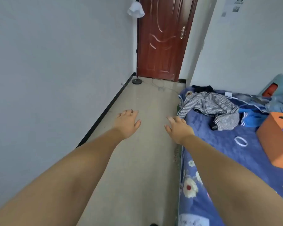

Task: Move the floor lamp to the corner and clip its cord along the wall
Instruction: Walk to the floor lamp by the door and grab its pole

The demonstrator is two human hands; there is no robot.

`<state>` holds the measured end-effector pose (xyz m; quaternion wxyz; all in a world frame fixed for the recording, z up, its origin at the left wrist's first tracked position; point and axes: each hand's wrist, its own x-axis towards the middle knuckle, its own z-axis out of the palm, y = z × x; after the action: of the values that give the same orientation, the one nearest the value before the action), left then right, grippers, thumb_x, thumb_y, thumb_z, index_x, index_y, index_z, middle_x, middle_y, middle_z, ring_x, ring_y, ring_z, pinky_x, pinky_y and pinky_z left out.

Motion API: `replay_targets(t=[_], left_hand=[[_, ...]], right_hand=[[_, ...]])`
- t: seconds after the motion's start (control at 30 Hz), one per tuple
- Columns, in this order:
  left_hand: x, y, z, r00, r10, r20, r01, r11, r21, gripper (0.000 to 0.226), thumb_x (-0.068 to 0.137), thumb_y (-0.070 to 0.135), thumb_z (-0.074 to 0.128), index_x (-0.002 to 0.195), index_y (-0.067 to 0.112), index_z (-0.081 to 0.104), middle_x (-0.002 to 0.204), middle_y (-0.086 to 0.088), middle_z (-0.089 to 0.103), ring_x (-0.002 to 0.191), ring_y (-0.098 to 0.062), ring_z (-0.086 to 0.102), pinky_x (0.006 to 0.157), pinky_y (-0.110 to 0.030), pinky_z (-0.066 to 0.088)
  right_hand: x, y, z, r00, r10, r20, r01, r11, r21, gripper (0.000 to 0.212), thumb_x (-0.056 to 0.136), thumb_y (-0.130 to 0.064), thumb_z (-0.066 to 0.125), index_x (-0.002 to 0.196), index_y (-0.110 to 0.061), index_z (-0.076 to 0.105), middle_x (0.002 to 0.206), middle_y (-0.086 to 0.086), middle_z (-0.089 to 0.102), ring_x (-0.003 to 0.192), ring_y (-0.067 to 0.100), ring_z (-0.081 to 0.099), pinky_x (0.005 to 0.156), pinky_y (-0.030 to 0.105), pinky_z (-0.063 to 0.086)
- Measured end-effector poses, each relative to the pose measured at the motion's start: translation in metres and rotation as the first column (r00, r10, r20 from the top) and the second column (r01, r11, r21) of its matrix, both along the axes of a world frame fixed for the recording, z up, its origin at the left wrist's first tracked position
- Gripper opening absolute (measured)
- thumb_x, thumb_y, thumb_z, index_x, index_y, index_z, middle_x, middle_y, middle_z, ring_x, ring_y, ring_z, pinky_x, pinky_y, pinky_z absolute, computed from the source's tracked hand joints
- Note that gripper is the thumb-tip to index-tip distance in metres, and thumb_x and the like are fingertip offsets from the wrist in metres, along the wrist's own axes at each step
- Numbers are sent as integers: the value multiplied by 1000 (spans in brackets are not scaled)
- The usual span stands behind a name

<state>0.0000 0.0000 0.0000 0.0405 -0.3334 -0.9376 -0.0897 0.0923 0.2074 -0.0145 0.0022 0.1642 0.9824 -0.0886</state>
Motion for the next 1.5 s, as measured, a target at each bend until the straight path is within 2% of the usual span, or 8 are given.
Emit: replay_targets(t=[0.23,0.37,0.6,0.77,1.07,1.23,1.37,1.5], left_hand=[[-119,96,8,991,90,97,-97,993,72,49,97,38,31,140,15,32,142,-13,43,128,-31,40,102,-44,35],[-195,132,0,986,131,104,-138,988,70,48,97,38,31,140,15,33,142,-11,44,129,-29,41,103,-43,35],[-368,185,-12,984,149,100,-159,981,113,48,97,37,33,138,14,36,139,-13,47,124,-30,45,97,-44,39],[-498,236,1,989,118,93,-127,987,99,48,97,36,33,138,13,37,140,-12,47,125,-30,45,98,-43,39],[-681,367,5,992,36,118,-48,994,101,45,96,32,35,135,10,40,136,-13,50,121,-31,47,97,-44,42],[-796,452,-7,990,91,112,-104,988,118,45,96,34,34,134,12,40,132,-13,51,117,-31,48,90,-42,39],[-884,512,-6,981,158,115,-178,965,194,39,94,33,36,128,14,43,121,-12,55,108,-30,51,77,-38,35],[-971,554,-13,975,174,141,-201,956,214,42,95,33,36,132,14,41,124,-12,54,111,-30,50,85,-41,42]], right_hand=[[-129,112,23,999,6,40,-6,1000,7,52,98,-38,29,146,-21,20,149,11,28,133,34,29,101,50,38],[-204,146,15,987,92,135,-103,992,75,48,98,-35,28,144,-20,25,151,12,25,133,35,28,100,51,38],[-376,197,9,994,99,52,-102,993,61,53,98,-41,26,147,-22,19,150,12,32,132,35,35,104,50,37],[-498,245,21,998,57,17,-58,998,33,51,97,-40,27,146,-25,22,147,10,34,128,33,38,98,49,41],[-673,364,12,1000,21,17,-22,998,57,52,97,-41,28,146,-24,23,150,9,33,130,32,38,94,47,44],[-785,451,9,998,45,32,-47,996,73,47,96,-39,29,141,-23,32,141,11,41,124,32,41,89,47,45],[-873,521,20,998,44,43,-48,995,92,48,97,-39,28,142,-22,30,140,10,41,125,32,41,89,47,46],[-962,568,16,993,84,80,-90,993,72,52,97,-39,28,145,-21,25,145,10,36,127,31,39,95,47,44]])
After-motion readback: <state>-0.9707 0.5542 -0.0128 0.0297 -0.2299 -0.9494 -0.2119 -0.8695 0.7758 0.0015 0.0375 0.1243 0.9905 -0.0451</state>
